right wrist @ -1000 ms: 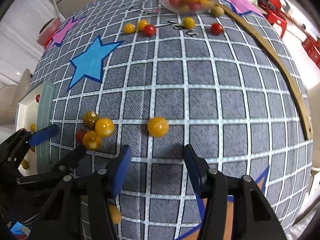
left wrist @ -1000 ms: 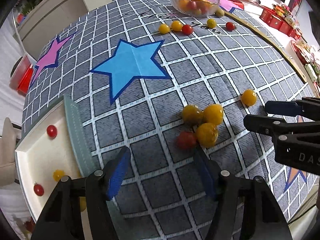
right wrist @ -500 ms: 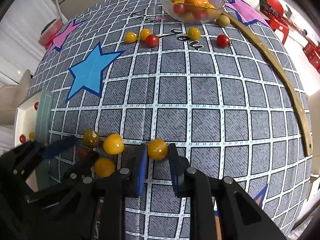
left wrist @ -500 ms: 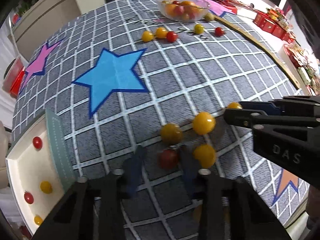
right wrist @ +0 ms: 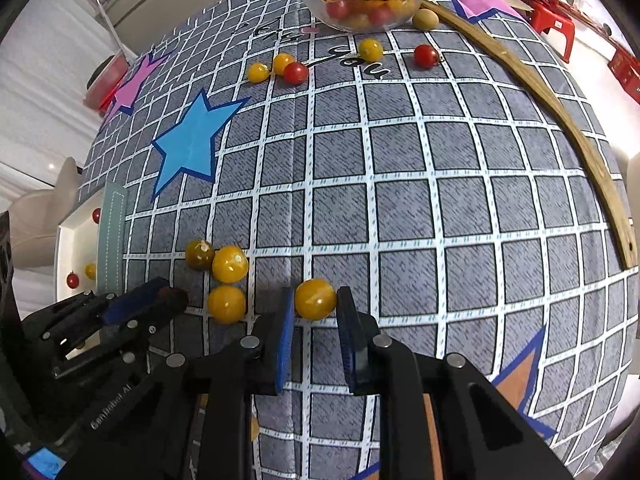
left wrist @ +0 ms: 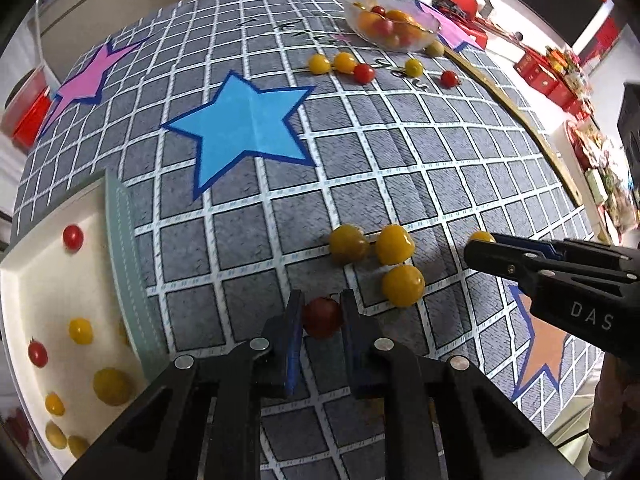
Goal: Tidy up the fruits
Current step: 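Grasp a red cherry tomato with the left tool while the right grasps a yellow one, then carry the held red and yellow tomatoes over the white tray, then open both tools to release the tomatoes into the tray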
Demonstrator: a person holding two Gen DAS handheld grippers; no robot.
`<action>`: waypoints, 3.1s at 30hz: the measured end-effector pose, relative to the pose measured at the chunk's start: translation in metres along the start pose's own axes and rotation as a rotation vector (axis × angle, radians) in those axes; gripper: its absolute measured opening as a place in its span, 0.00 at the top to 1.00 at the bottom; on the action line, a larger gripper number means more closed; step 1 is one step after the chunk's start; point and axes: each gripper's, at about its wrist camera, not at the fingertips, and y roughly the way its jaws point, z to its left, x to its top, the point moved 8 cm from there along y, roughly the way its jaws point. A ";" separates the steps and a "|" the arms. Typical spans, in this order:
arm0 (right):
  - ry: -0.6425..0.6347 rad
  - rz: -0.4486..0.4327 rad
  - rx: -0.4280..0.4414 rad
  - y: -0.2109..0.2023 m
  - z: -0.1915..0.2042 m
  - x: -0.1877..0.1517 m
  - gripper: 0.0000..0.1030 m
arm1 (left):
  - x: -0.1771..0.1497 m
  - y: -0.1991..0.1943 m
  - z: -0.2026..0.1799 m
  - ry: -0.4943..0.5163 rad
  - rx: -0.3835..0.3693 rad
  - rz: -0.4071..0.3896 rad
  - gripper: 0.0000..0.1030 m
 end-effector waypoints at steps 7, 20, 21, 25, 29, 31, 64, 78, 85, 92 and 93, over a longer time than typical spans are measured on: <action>0.005 -0.004 0.009 -0.010 0.006 -0.005 0.78 | -0.006 -0.016 0.013 -0.045 -0.004 -0.017 0.81; -0.089 0.006 0.044 -0.019 0.062 -0.006 0.78 | -0.035 -0.057 0.056 -0.142 0.055 -0.059 0.81; -0.101 0.008 0.048 -0.018 0.068 -0.007 0.78 | -0.039 -0.059 0.061 -0.152 0.062 -0.059 0.81; -0.172 0.024 0.079 -0.014 0.107 -0.009 0.78 | -0.065 -0.069 0.092 -0.217 0.105 -0.052 0.81; -0.240 0.038 0.109 -0.009 0.146 -0.013 0.78 | -0.091 -0.075 0.121 -0.281 0.147 -0.042 0.81; -0.275 0.048 0.124 -0.005 0.166 -0.017 0.78 | -0.105 -0.077 0.137 -0.318 0.170 -0.036 0.81; -0.593 0.188 0.066 0.086 0.312 -0.049 0.78 | -0.174 -0.066 0.214 -0.513 0.276 -0.007 0.81; -0.575 0.193 0.111 0.081 0.313 -0.049 0.53 | -0.166 -0.078 0.200 -0.446 0.347 -0.040 0.31; -0.510 0.117 0.184 0.046 0.308 -0.032 0.23 | -0.157 -0.078 0.187 -0.383 0.337 -0.006 0.31; -0.390 0.026 0.140 0.007 0.248 -0.012 0.23 | -0.118 -0.087 0.158 -0.258 0.325 -0.045 0.31; -0.364 0.015 0.118 0.001 0.228 -0.011 0.23 | -0.112 -0.088 0.154 -0.242 0.318 -0.052 0.31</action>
